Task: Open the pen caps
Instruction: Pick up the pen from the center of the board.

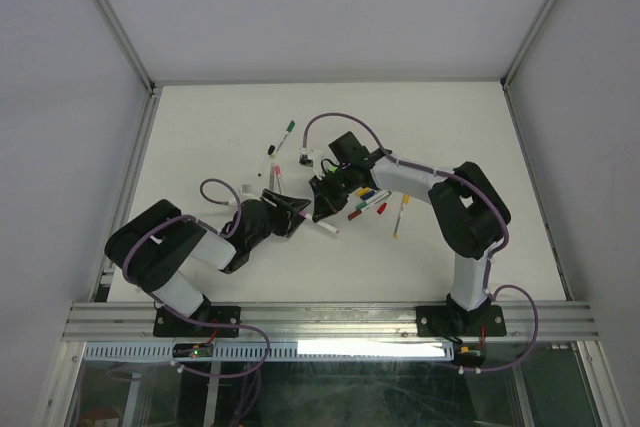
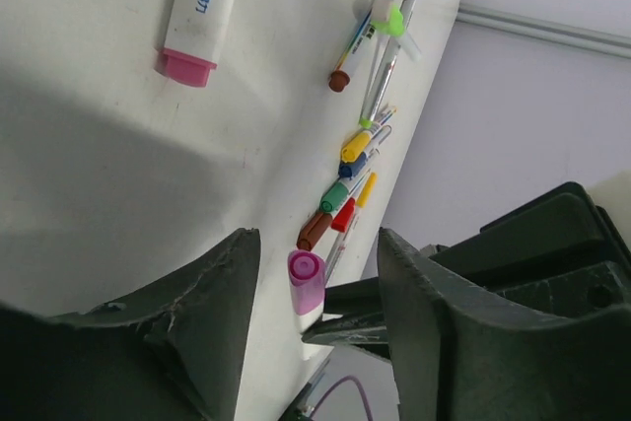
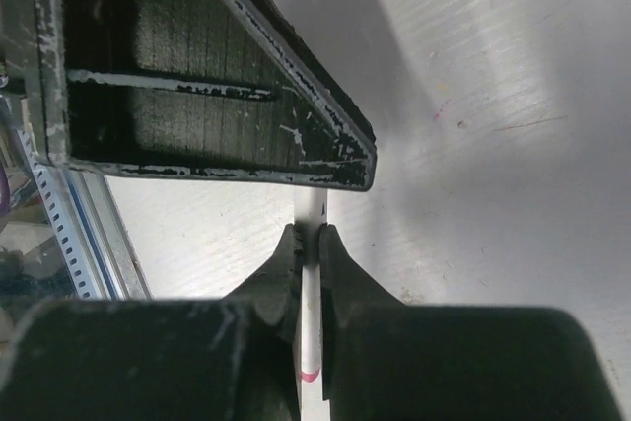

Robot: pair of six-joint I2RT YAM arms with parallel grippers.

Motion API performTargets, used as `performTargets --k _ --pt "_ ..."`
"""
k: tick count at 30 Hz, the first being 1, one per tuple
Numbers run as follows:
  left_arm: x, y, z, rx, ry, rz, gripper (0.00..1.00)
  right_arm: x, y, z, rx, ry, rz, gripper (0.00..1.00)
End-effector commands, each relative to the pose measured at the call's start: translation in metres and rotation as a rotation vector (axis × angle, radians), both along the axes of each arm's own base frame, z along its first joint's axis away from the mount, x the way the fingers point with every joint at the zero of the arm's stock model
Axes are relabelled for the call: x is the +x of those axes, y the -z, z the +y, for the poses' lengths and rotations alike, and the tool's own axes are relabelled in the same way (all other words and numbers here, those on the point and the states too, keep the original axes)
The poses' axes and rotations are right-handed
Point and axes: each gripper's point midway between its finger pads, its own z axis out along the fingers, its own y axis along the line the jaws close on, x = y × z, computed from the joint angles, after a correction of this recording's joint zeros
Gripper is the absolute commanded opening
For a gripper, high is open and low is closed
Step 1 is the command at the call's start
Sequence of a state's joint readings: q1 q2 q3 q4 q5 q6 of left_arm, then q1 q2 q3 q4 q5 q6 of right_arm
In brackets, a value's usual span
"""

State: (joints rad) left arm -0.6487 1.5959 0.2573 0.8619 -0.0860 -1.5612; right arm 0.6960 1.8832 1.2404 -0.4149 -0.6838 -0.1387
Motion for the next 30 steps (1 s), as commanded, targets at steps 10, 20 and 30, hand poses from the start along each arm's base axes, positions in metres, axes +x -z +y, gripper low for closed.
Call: performTargets --k 10,20,30 --pt "0.003 -0.038 -0.023 -0.126 0.073 -0.108 0.12 0.012 -0.012 0.012 0.049 0.015 -0.026 0.0" --pt "0.004 -0.045 -0.028 -0.087 0.119 -0.224 0.0 0.009 -0.028 0.004 0.065 -0.02 -0.065 0.22" --pt "0.004 -0.097 -0.005 0.117 0.102 -0.528 0.0 0.003 -0.103 -0.032 0.207 -0.096 -0.286 0.43"
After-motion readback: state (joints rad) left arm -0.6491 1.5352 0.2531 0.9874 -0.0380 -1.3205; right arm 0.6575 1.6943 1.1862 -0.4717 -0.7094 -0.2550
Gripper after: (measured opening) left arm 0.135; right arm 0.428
